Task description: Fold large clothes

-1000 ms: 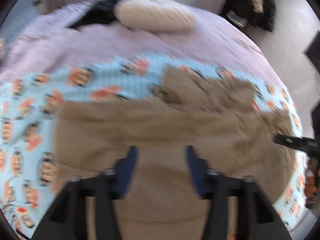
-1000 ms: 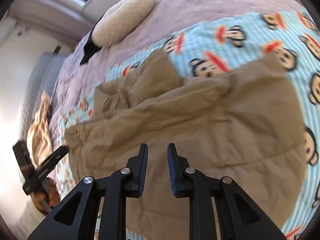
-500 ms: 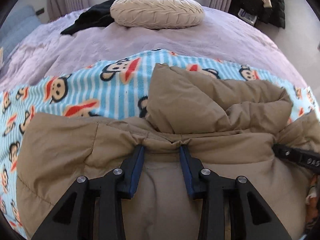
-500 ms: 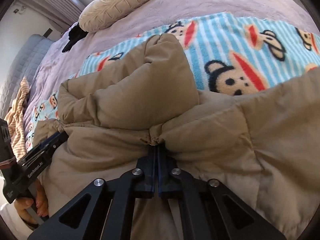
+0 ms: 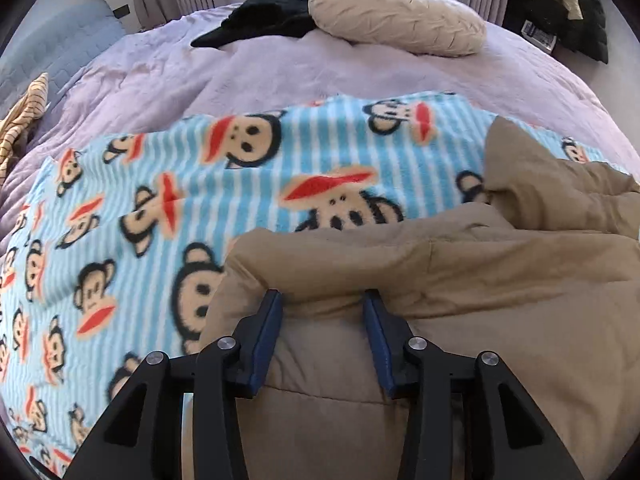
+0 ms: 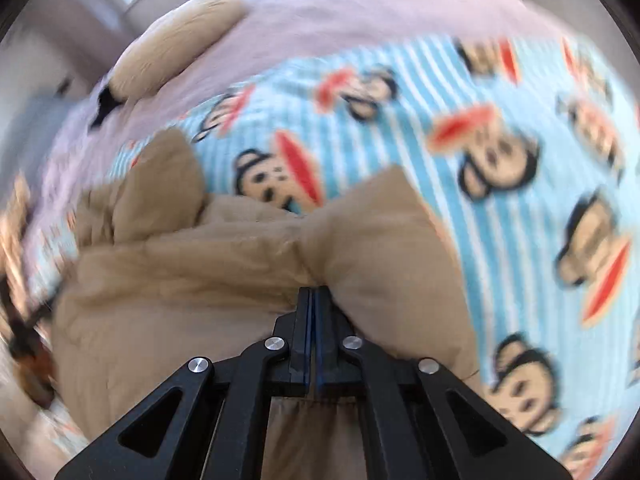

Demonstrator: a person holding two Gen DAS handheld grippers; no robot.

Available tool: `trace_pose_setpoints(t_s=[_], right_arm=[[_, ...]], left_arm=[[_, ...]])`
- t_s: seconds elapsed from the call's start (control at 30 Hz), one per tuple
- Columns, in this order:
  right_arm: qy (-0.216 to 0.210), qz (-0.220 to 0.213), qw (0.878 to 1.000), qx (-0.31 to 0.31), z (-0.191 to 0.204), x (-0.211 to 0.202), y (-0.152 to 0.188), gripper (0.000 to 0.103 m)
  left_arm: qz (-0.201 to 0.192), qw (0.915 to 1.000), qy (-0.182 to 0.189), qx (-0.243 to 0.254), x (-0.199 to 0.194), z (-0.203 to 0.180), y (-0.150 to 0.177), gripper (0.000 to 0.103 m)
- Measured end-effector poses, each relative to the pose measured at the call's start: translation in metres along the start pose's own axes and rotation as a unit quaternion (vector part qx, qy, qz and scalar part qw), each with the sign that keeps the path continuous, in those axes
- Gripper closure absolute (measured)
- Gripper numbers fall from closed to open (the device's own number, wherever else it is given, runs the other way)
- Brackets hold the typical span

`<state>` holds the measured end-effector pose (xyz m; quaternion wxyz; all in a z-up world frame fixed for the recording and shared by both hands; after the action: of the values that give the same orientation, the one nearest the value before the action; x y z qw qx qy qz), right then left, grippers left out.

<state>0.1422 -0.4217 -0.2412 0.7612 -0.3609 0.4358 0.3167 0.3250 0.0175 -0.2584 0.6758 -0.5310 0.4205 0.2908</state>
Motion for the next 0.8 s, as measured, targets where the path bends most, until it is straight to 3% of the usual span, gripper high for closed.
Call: trace_pose_setpoints(t_s=[0.23,0.4,0.43,0.47,0.5,0.53,0.57,0.8], right_arm=[[0.022,-0.014,0.999,0.026,0.004,0.034,-0.020,0.103],[0.003,-0.006,0.997,0.075,0.003,0.014,-0.024,0.098],[0.001,-0.004,0.997,0.075,0.006,0.008,-0.024,0.092],[-0.002,-0.006,0.997,0.074,0.007,0.000,-0.023,0.085],[-0.008,-0.011,0.997,0.071,0.009,-0.010,-0.021,0.064],[-0.012,-0.020,0.997,0.069,0.012,-0.019,-0.019,0.044],[-0.009,-0.030,0.997,0.069,0.016,-0.027,-0.014,0.039],[-0.018,-0.042,0.995,0.087,0.029,-0.065,0.032,0.037]], left_arm=[[0.009,0.9998,-0.008,-0.014,0.024,-0.009,-0.014,0.059],[0.015,0.9994,-0.022,-0.023,-0.007,0.003,-0.013,0.059],[0.015,0.9994,-0.025,-0.018,-0.014,0.004,-0.012,0.058],[0.015,0.9994,-0.028,-0.010,-0.024,0.004,-0.008,0.052],[0.018,0.9993,-0.032,-0.009,-0.031,0.005,-0.004,0.023],[0.018,0.9991,-0.037,-0.010,-0.038,0.007,-0.001,0.010],[0.011,0.9989,-0.043,-0.014,-0.047,0.010,0.003,0.002],[0.031,0.9987,-0.019,-0.036,-0.086,0.003,0.041,0.002]])
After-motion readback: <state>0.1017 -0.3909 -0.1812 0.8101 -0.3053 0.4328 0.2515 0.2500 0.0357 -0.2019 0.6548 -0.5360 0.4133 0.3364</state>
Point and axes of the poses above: each gripper's, at about its wrist camera, not at the fingertips, and x roughly the way its jaws point, z to its left, y to its underside, the point moved 7 cm from there along x, roughly the way its jaws point, and after that the axes turned 6 degrees about x, right-handed, at the moved point
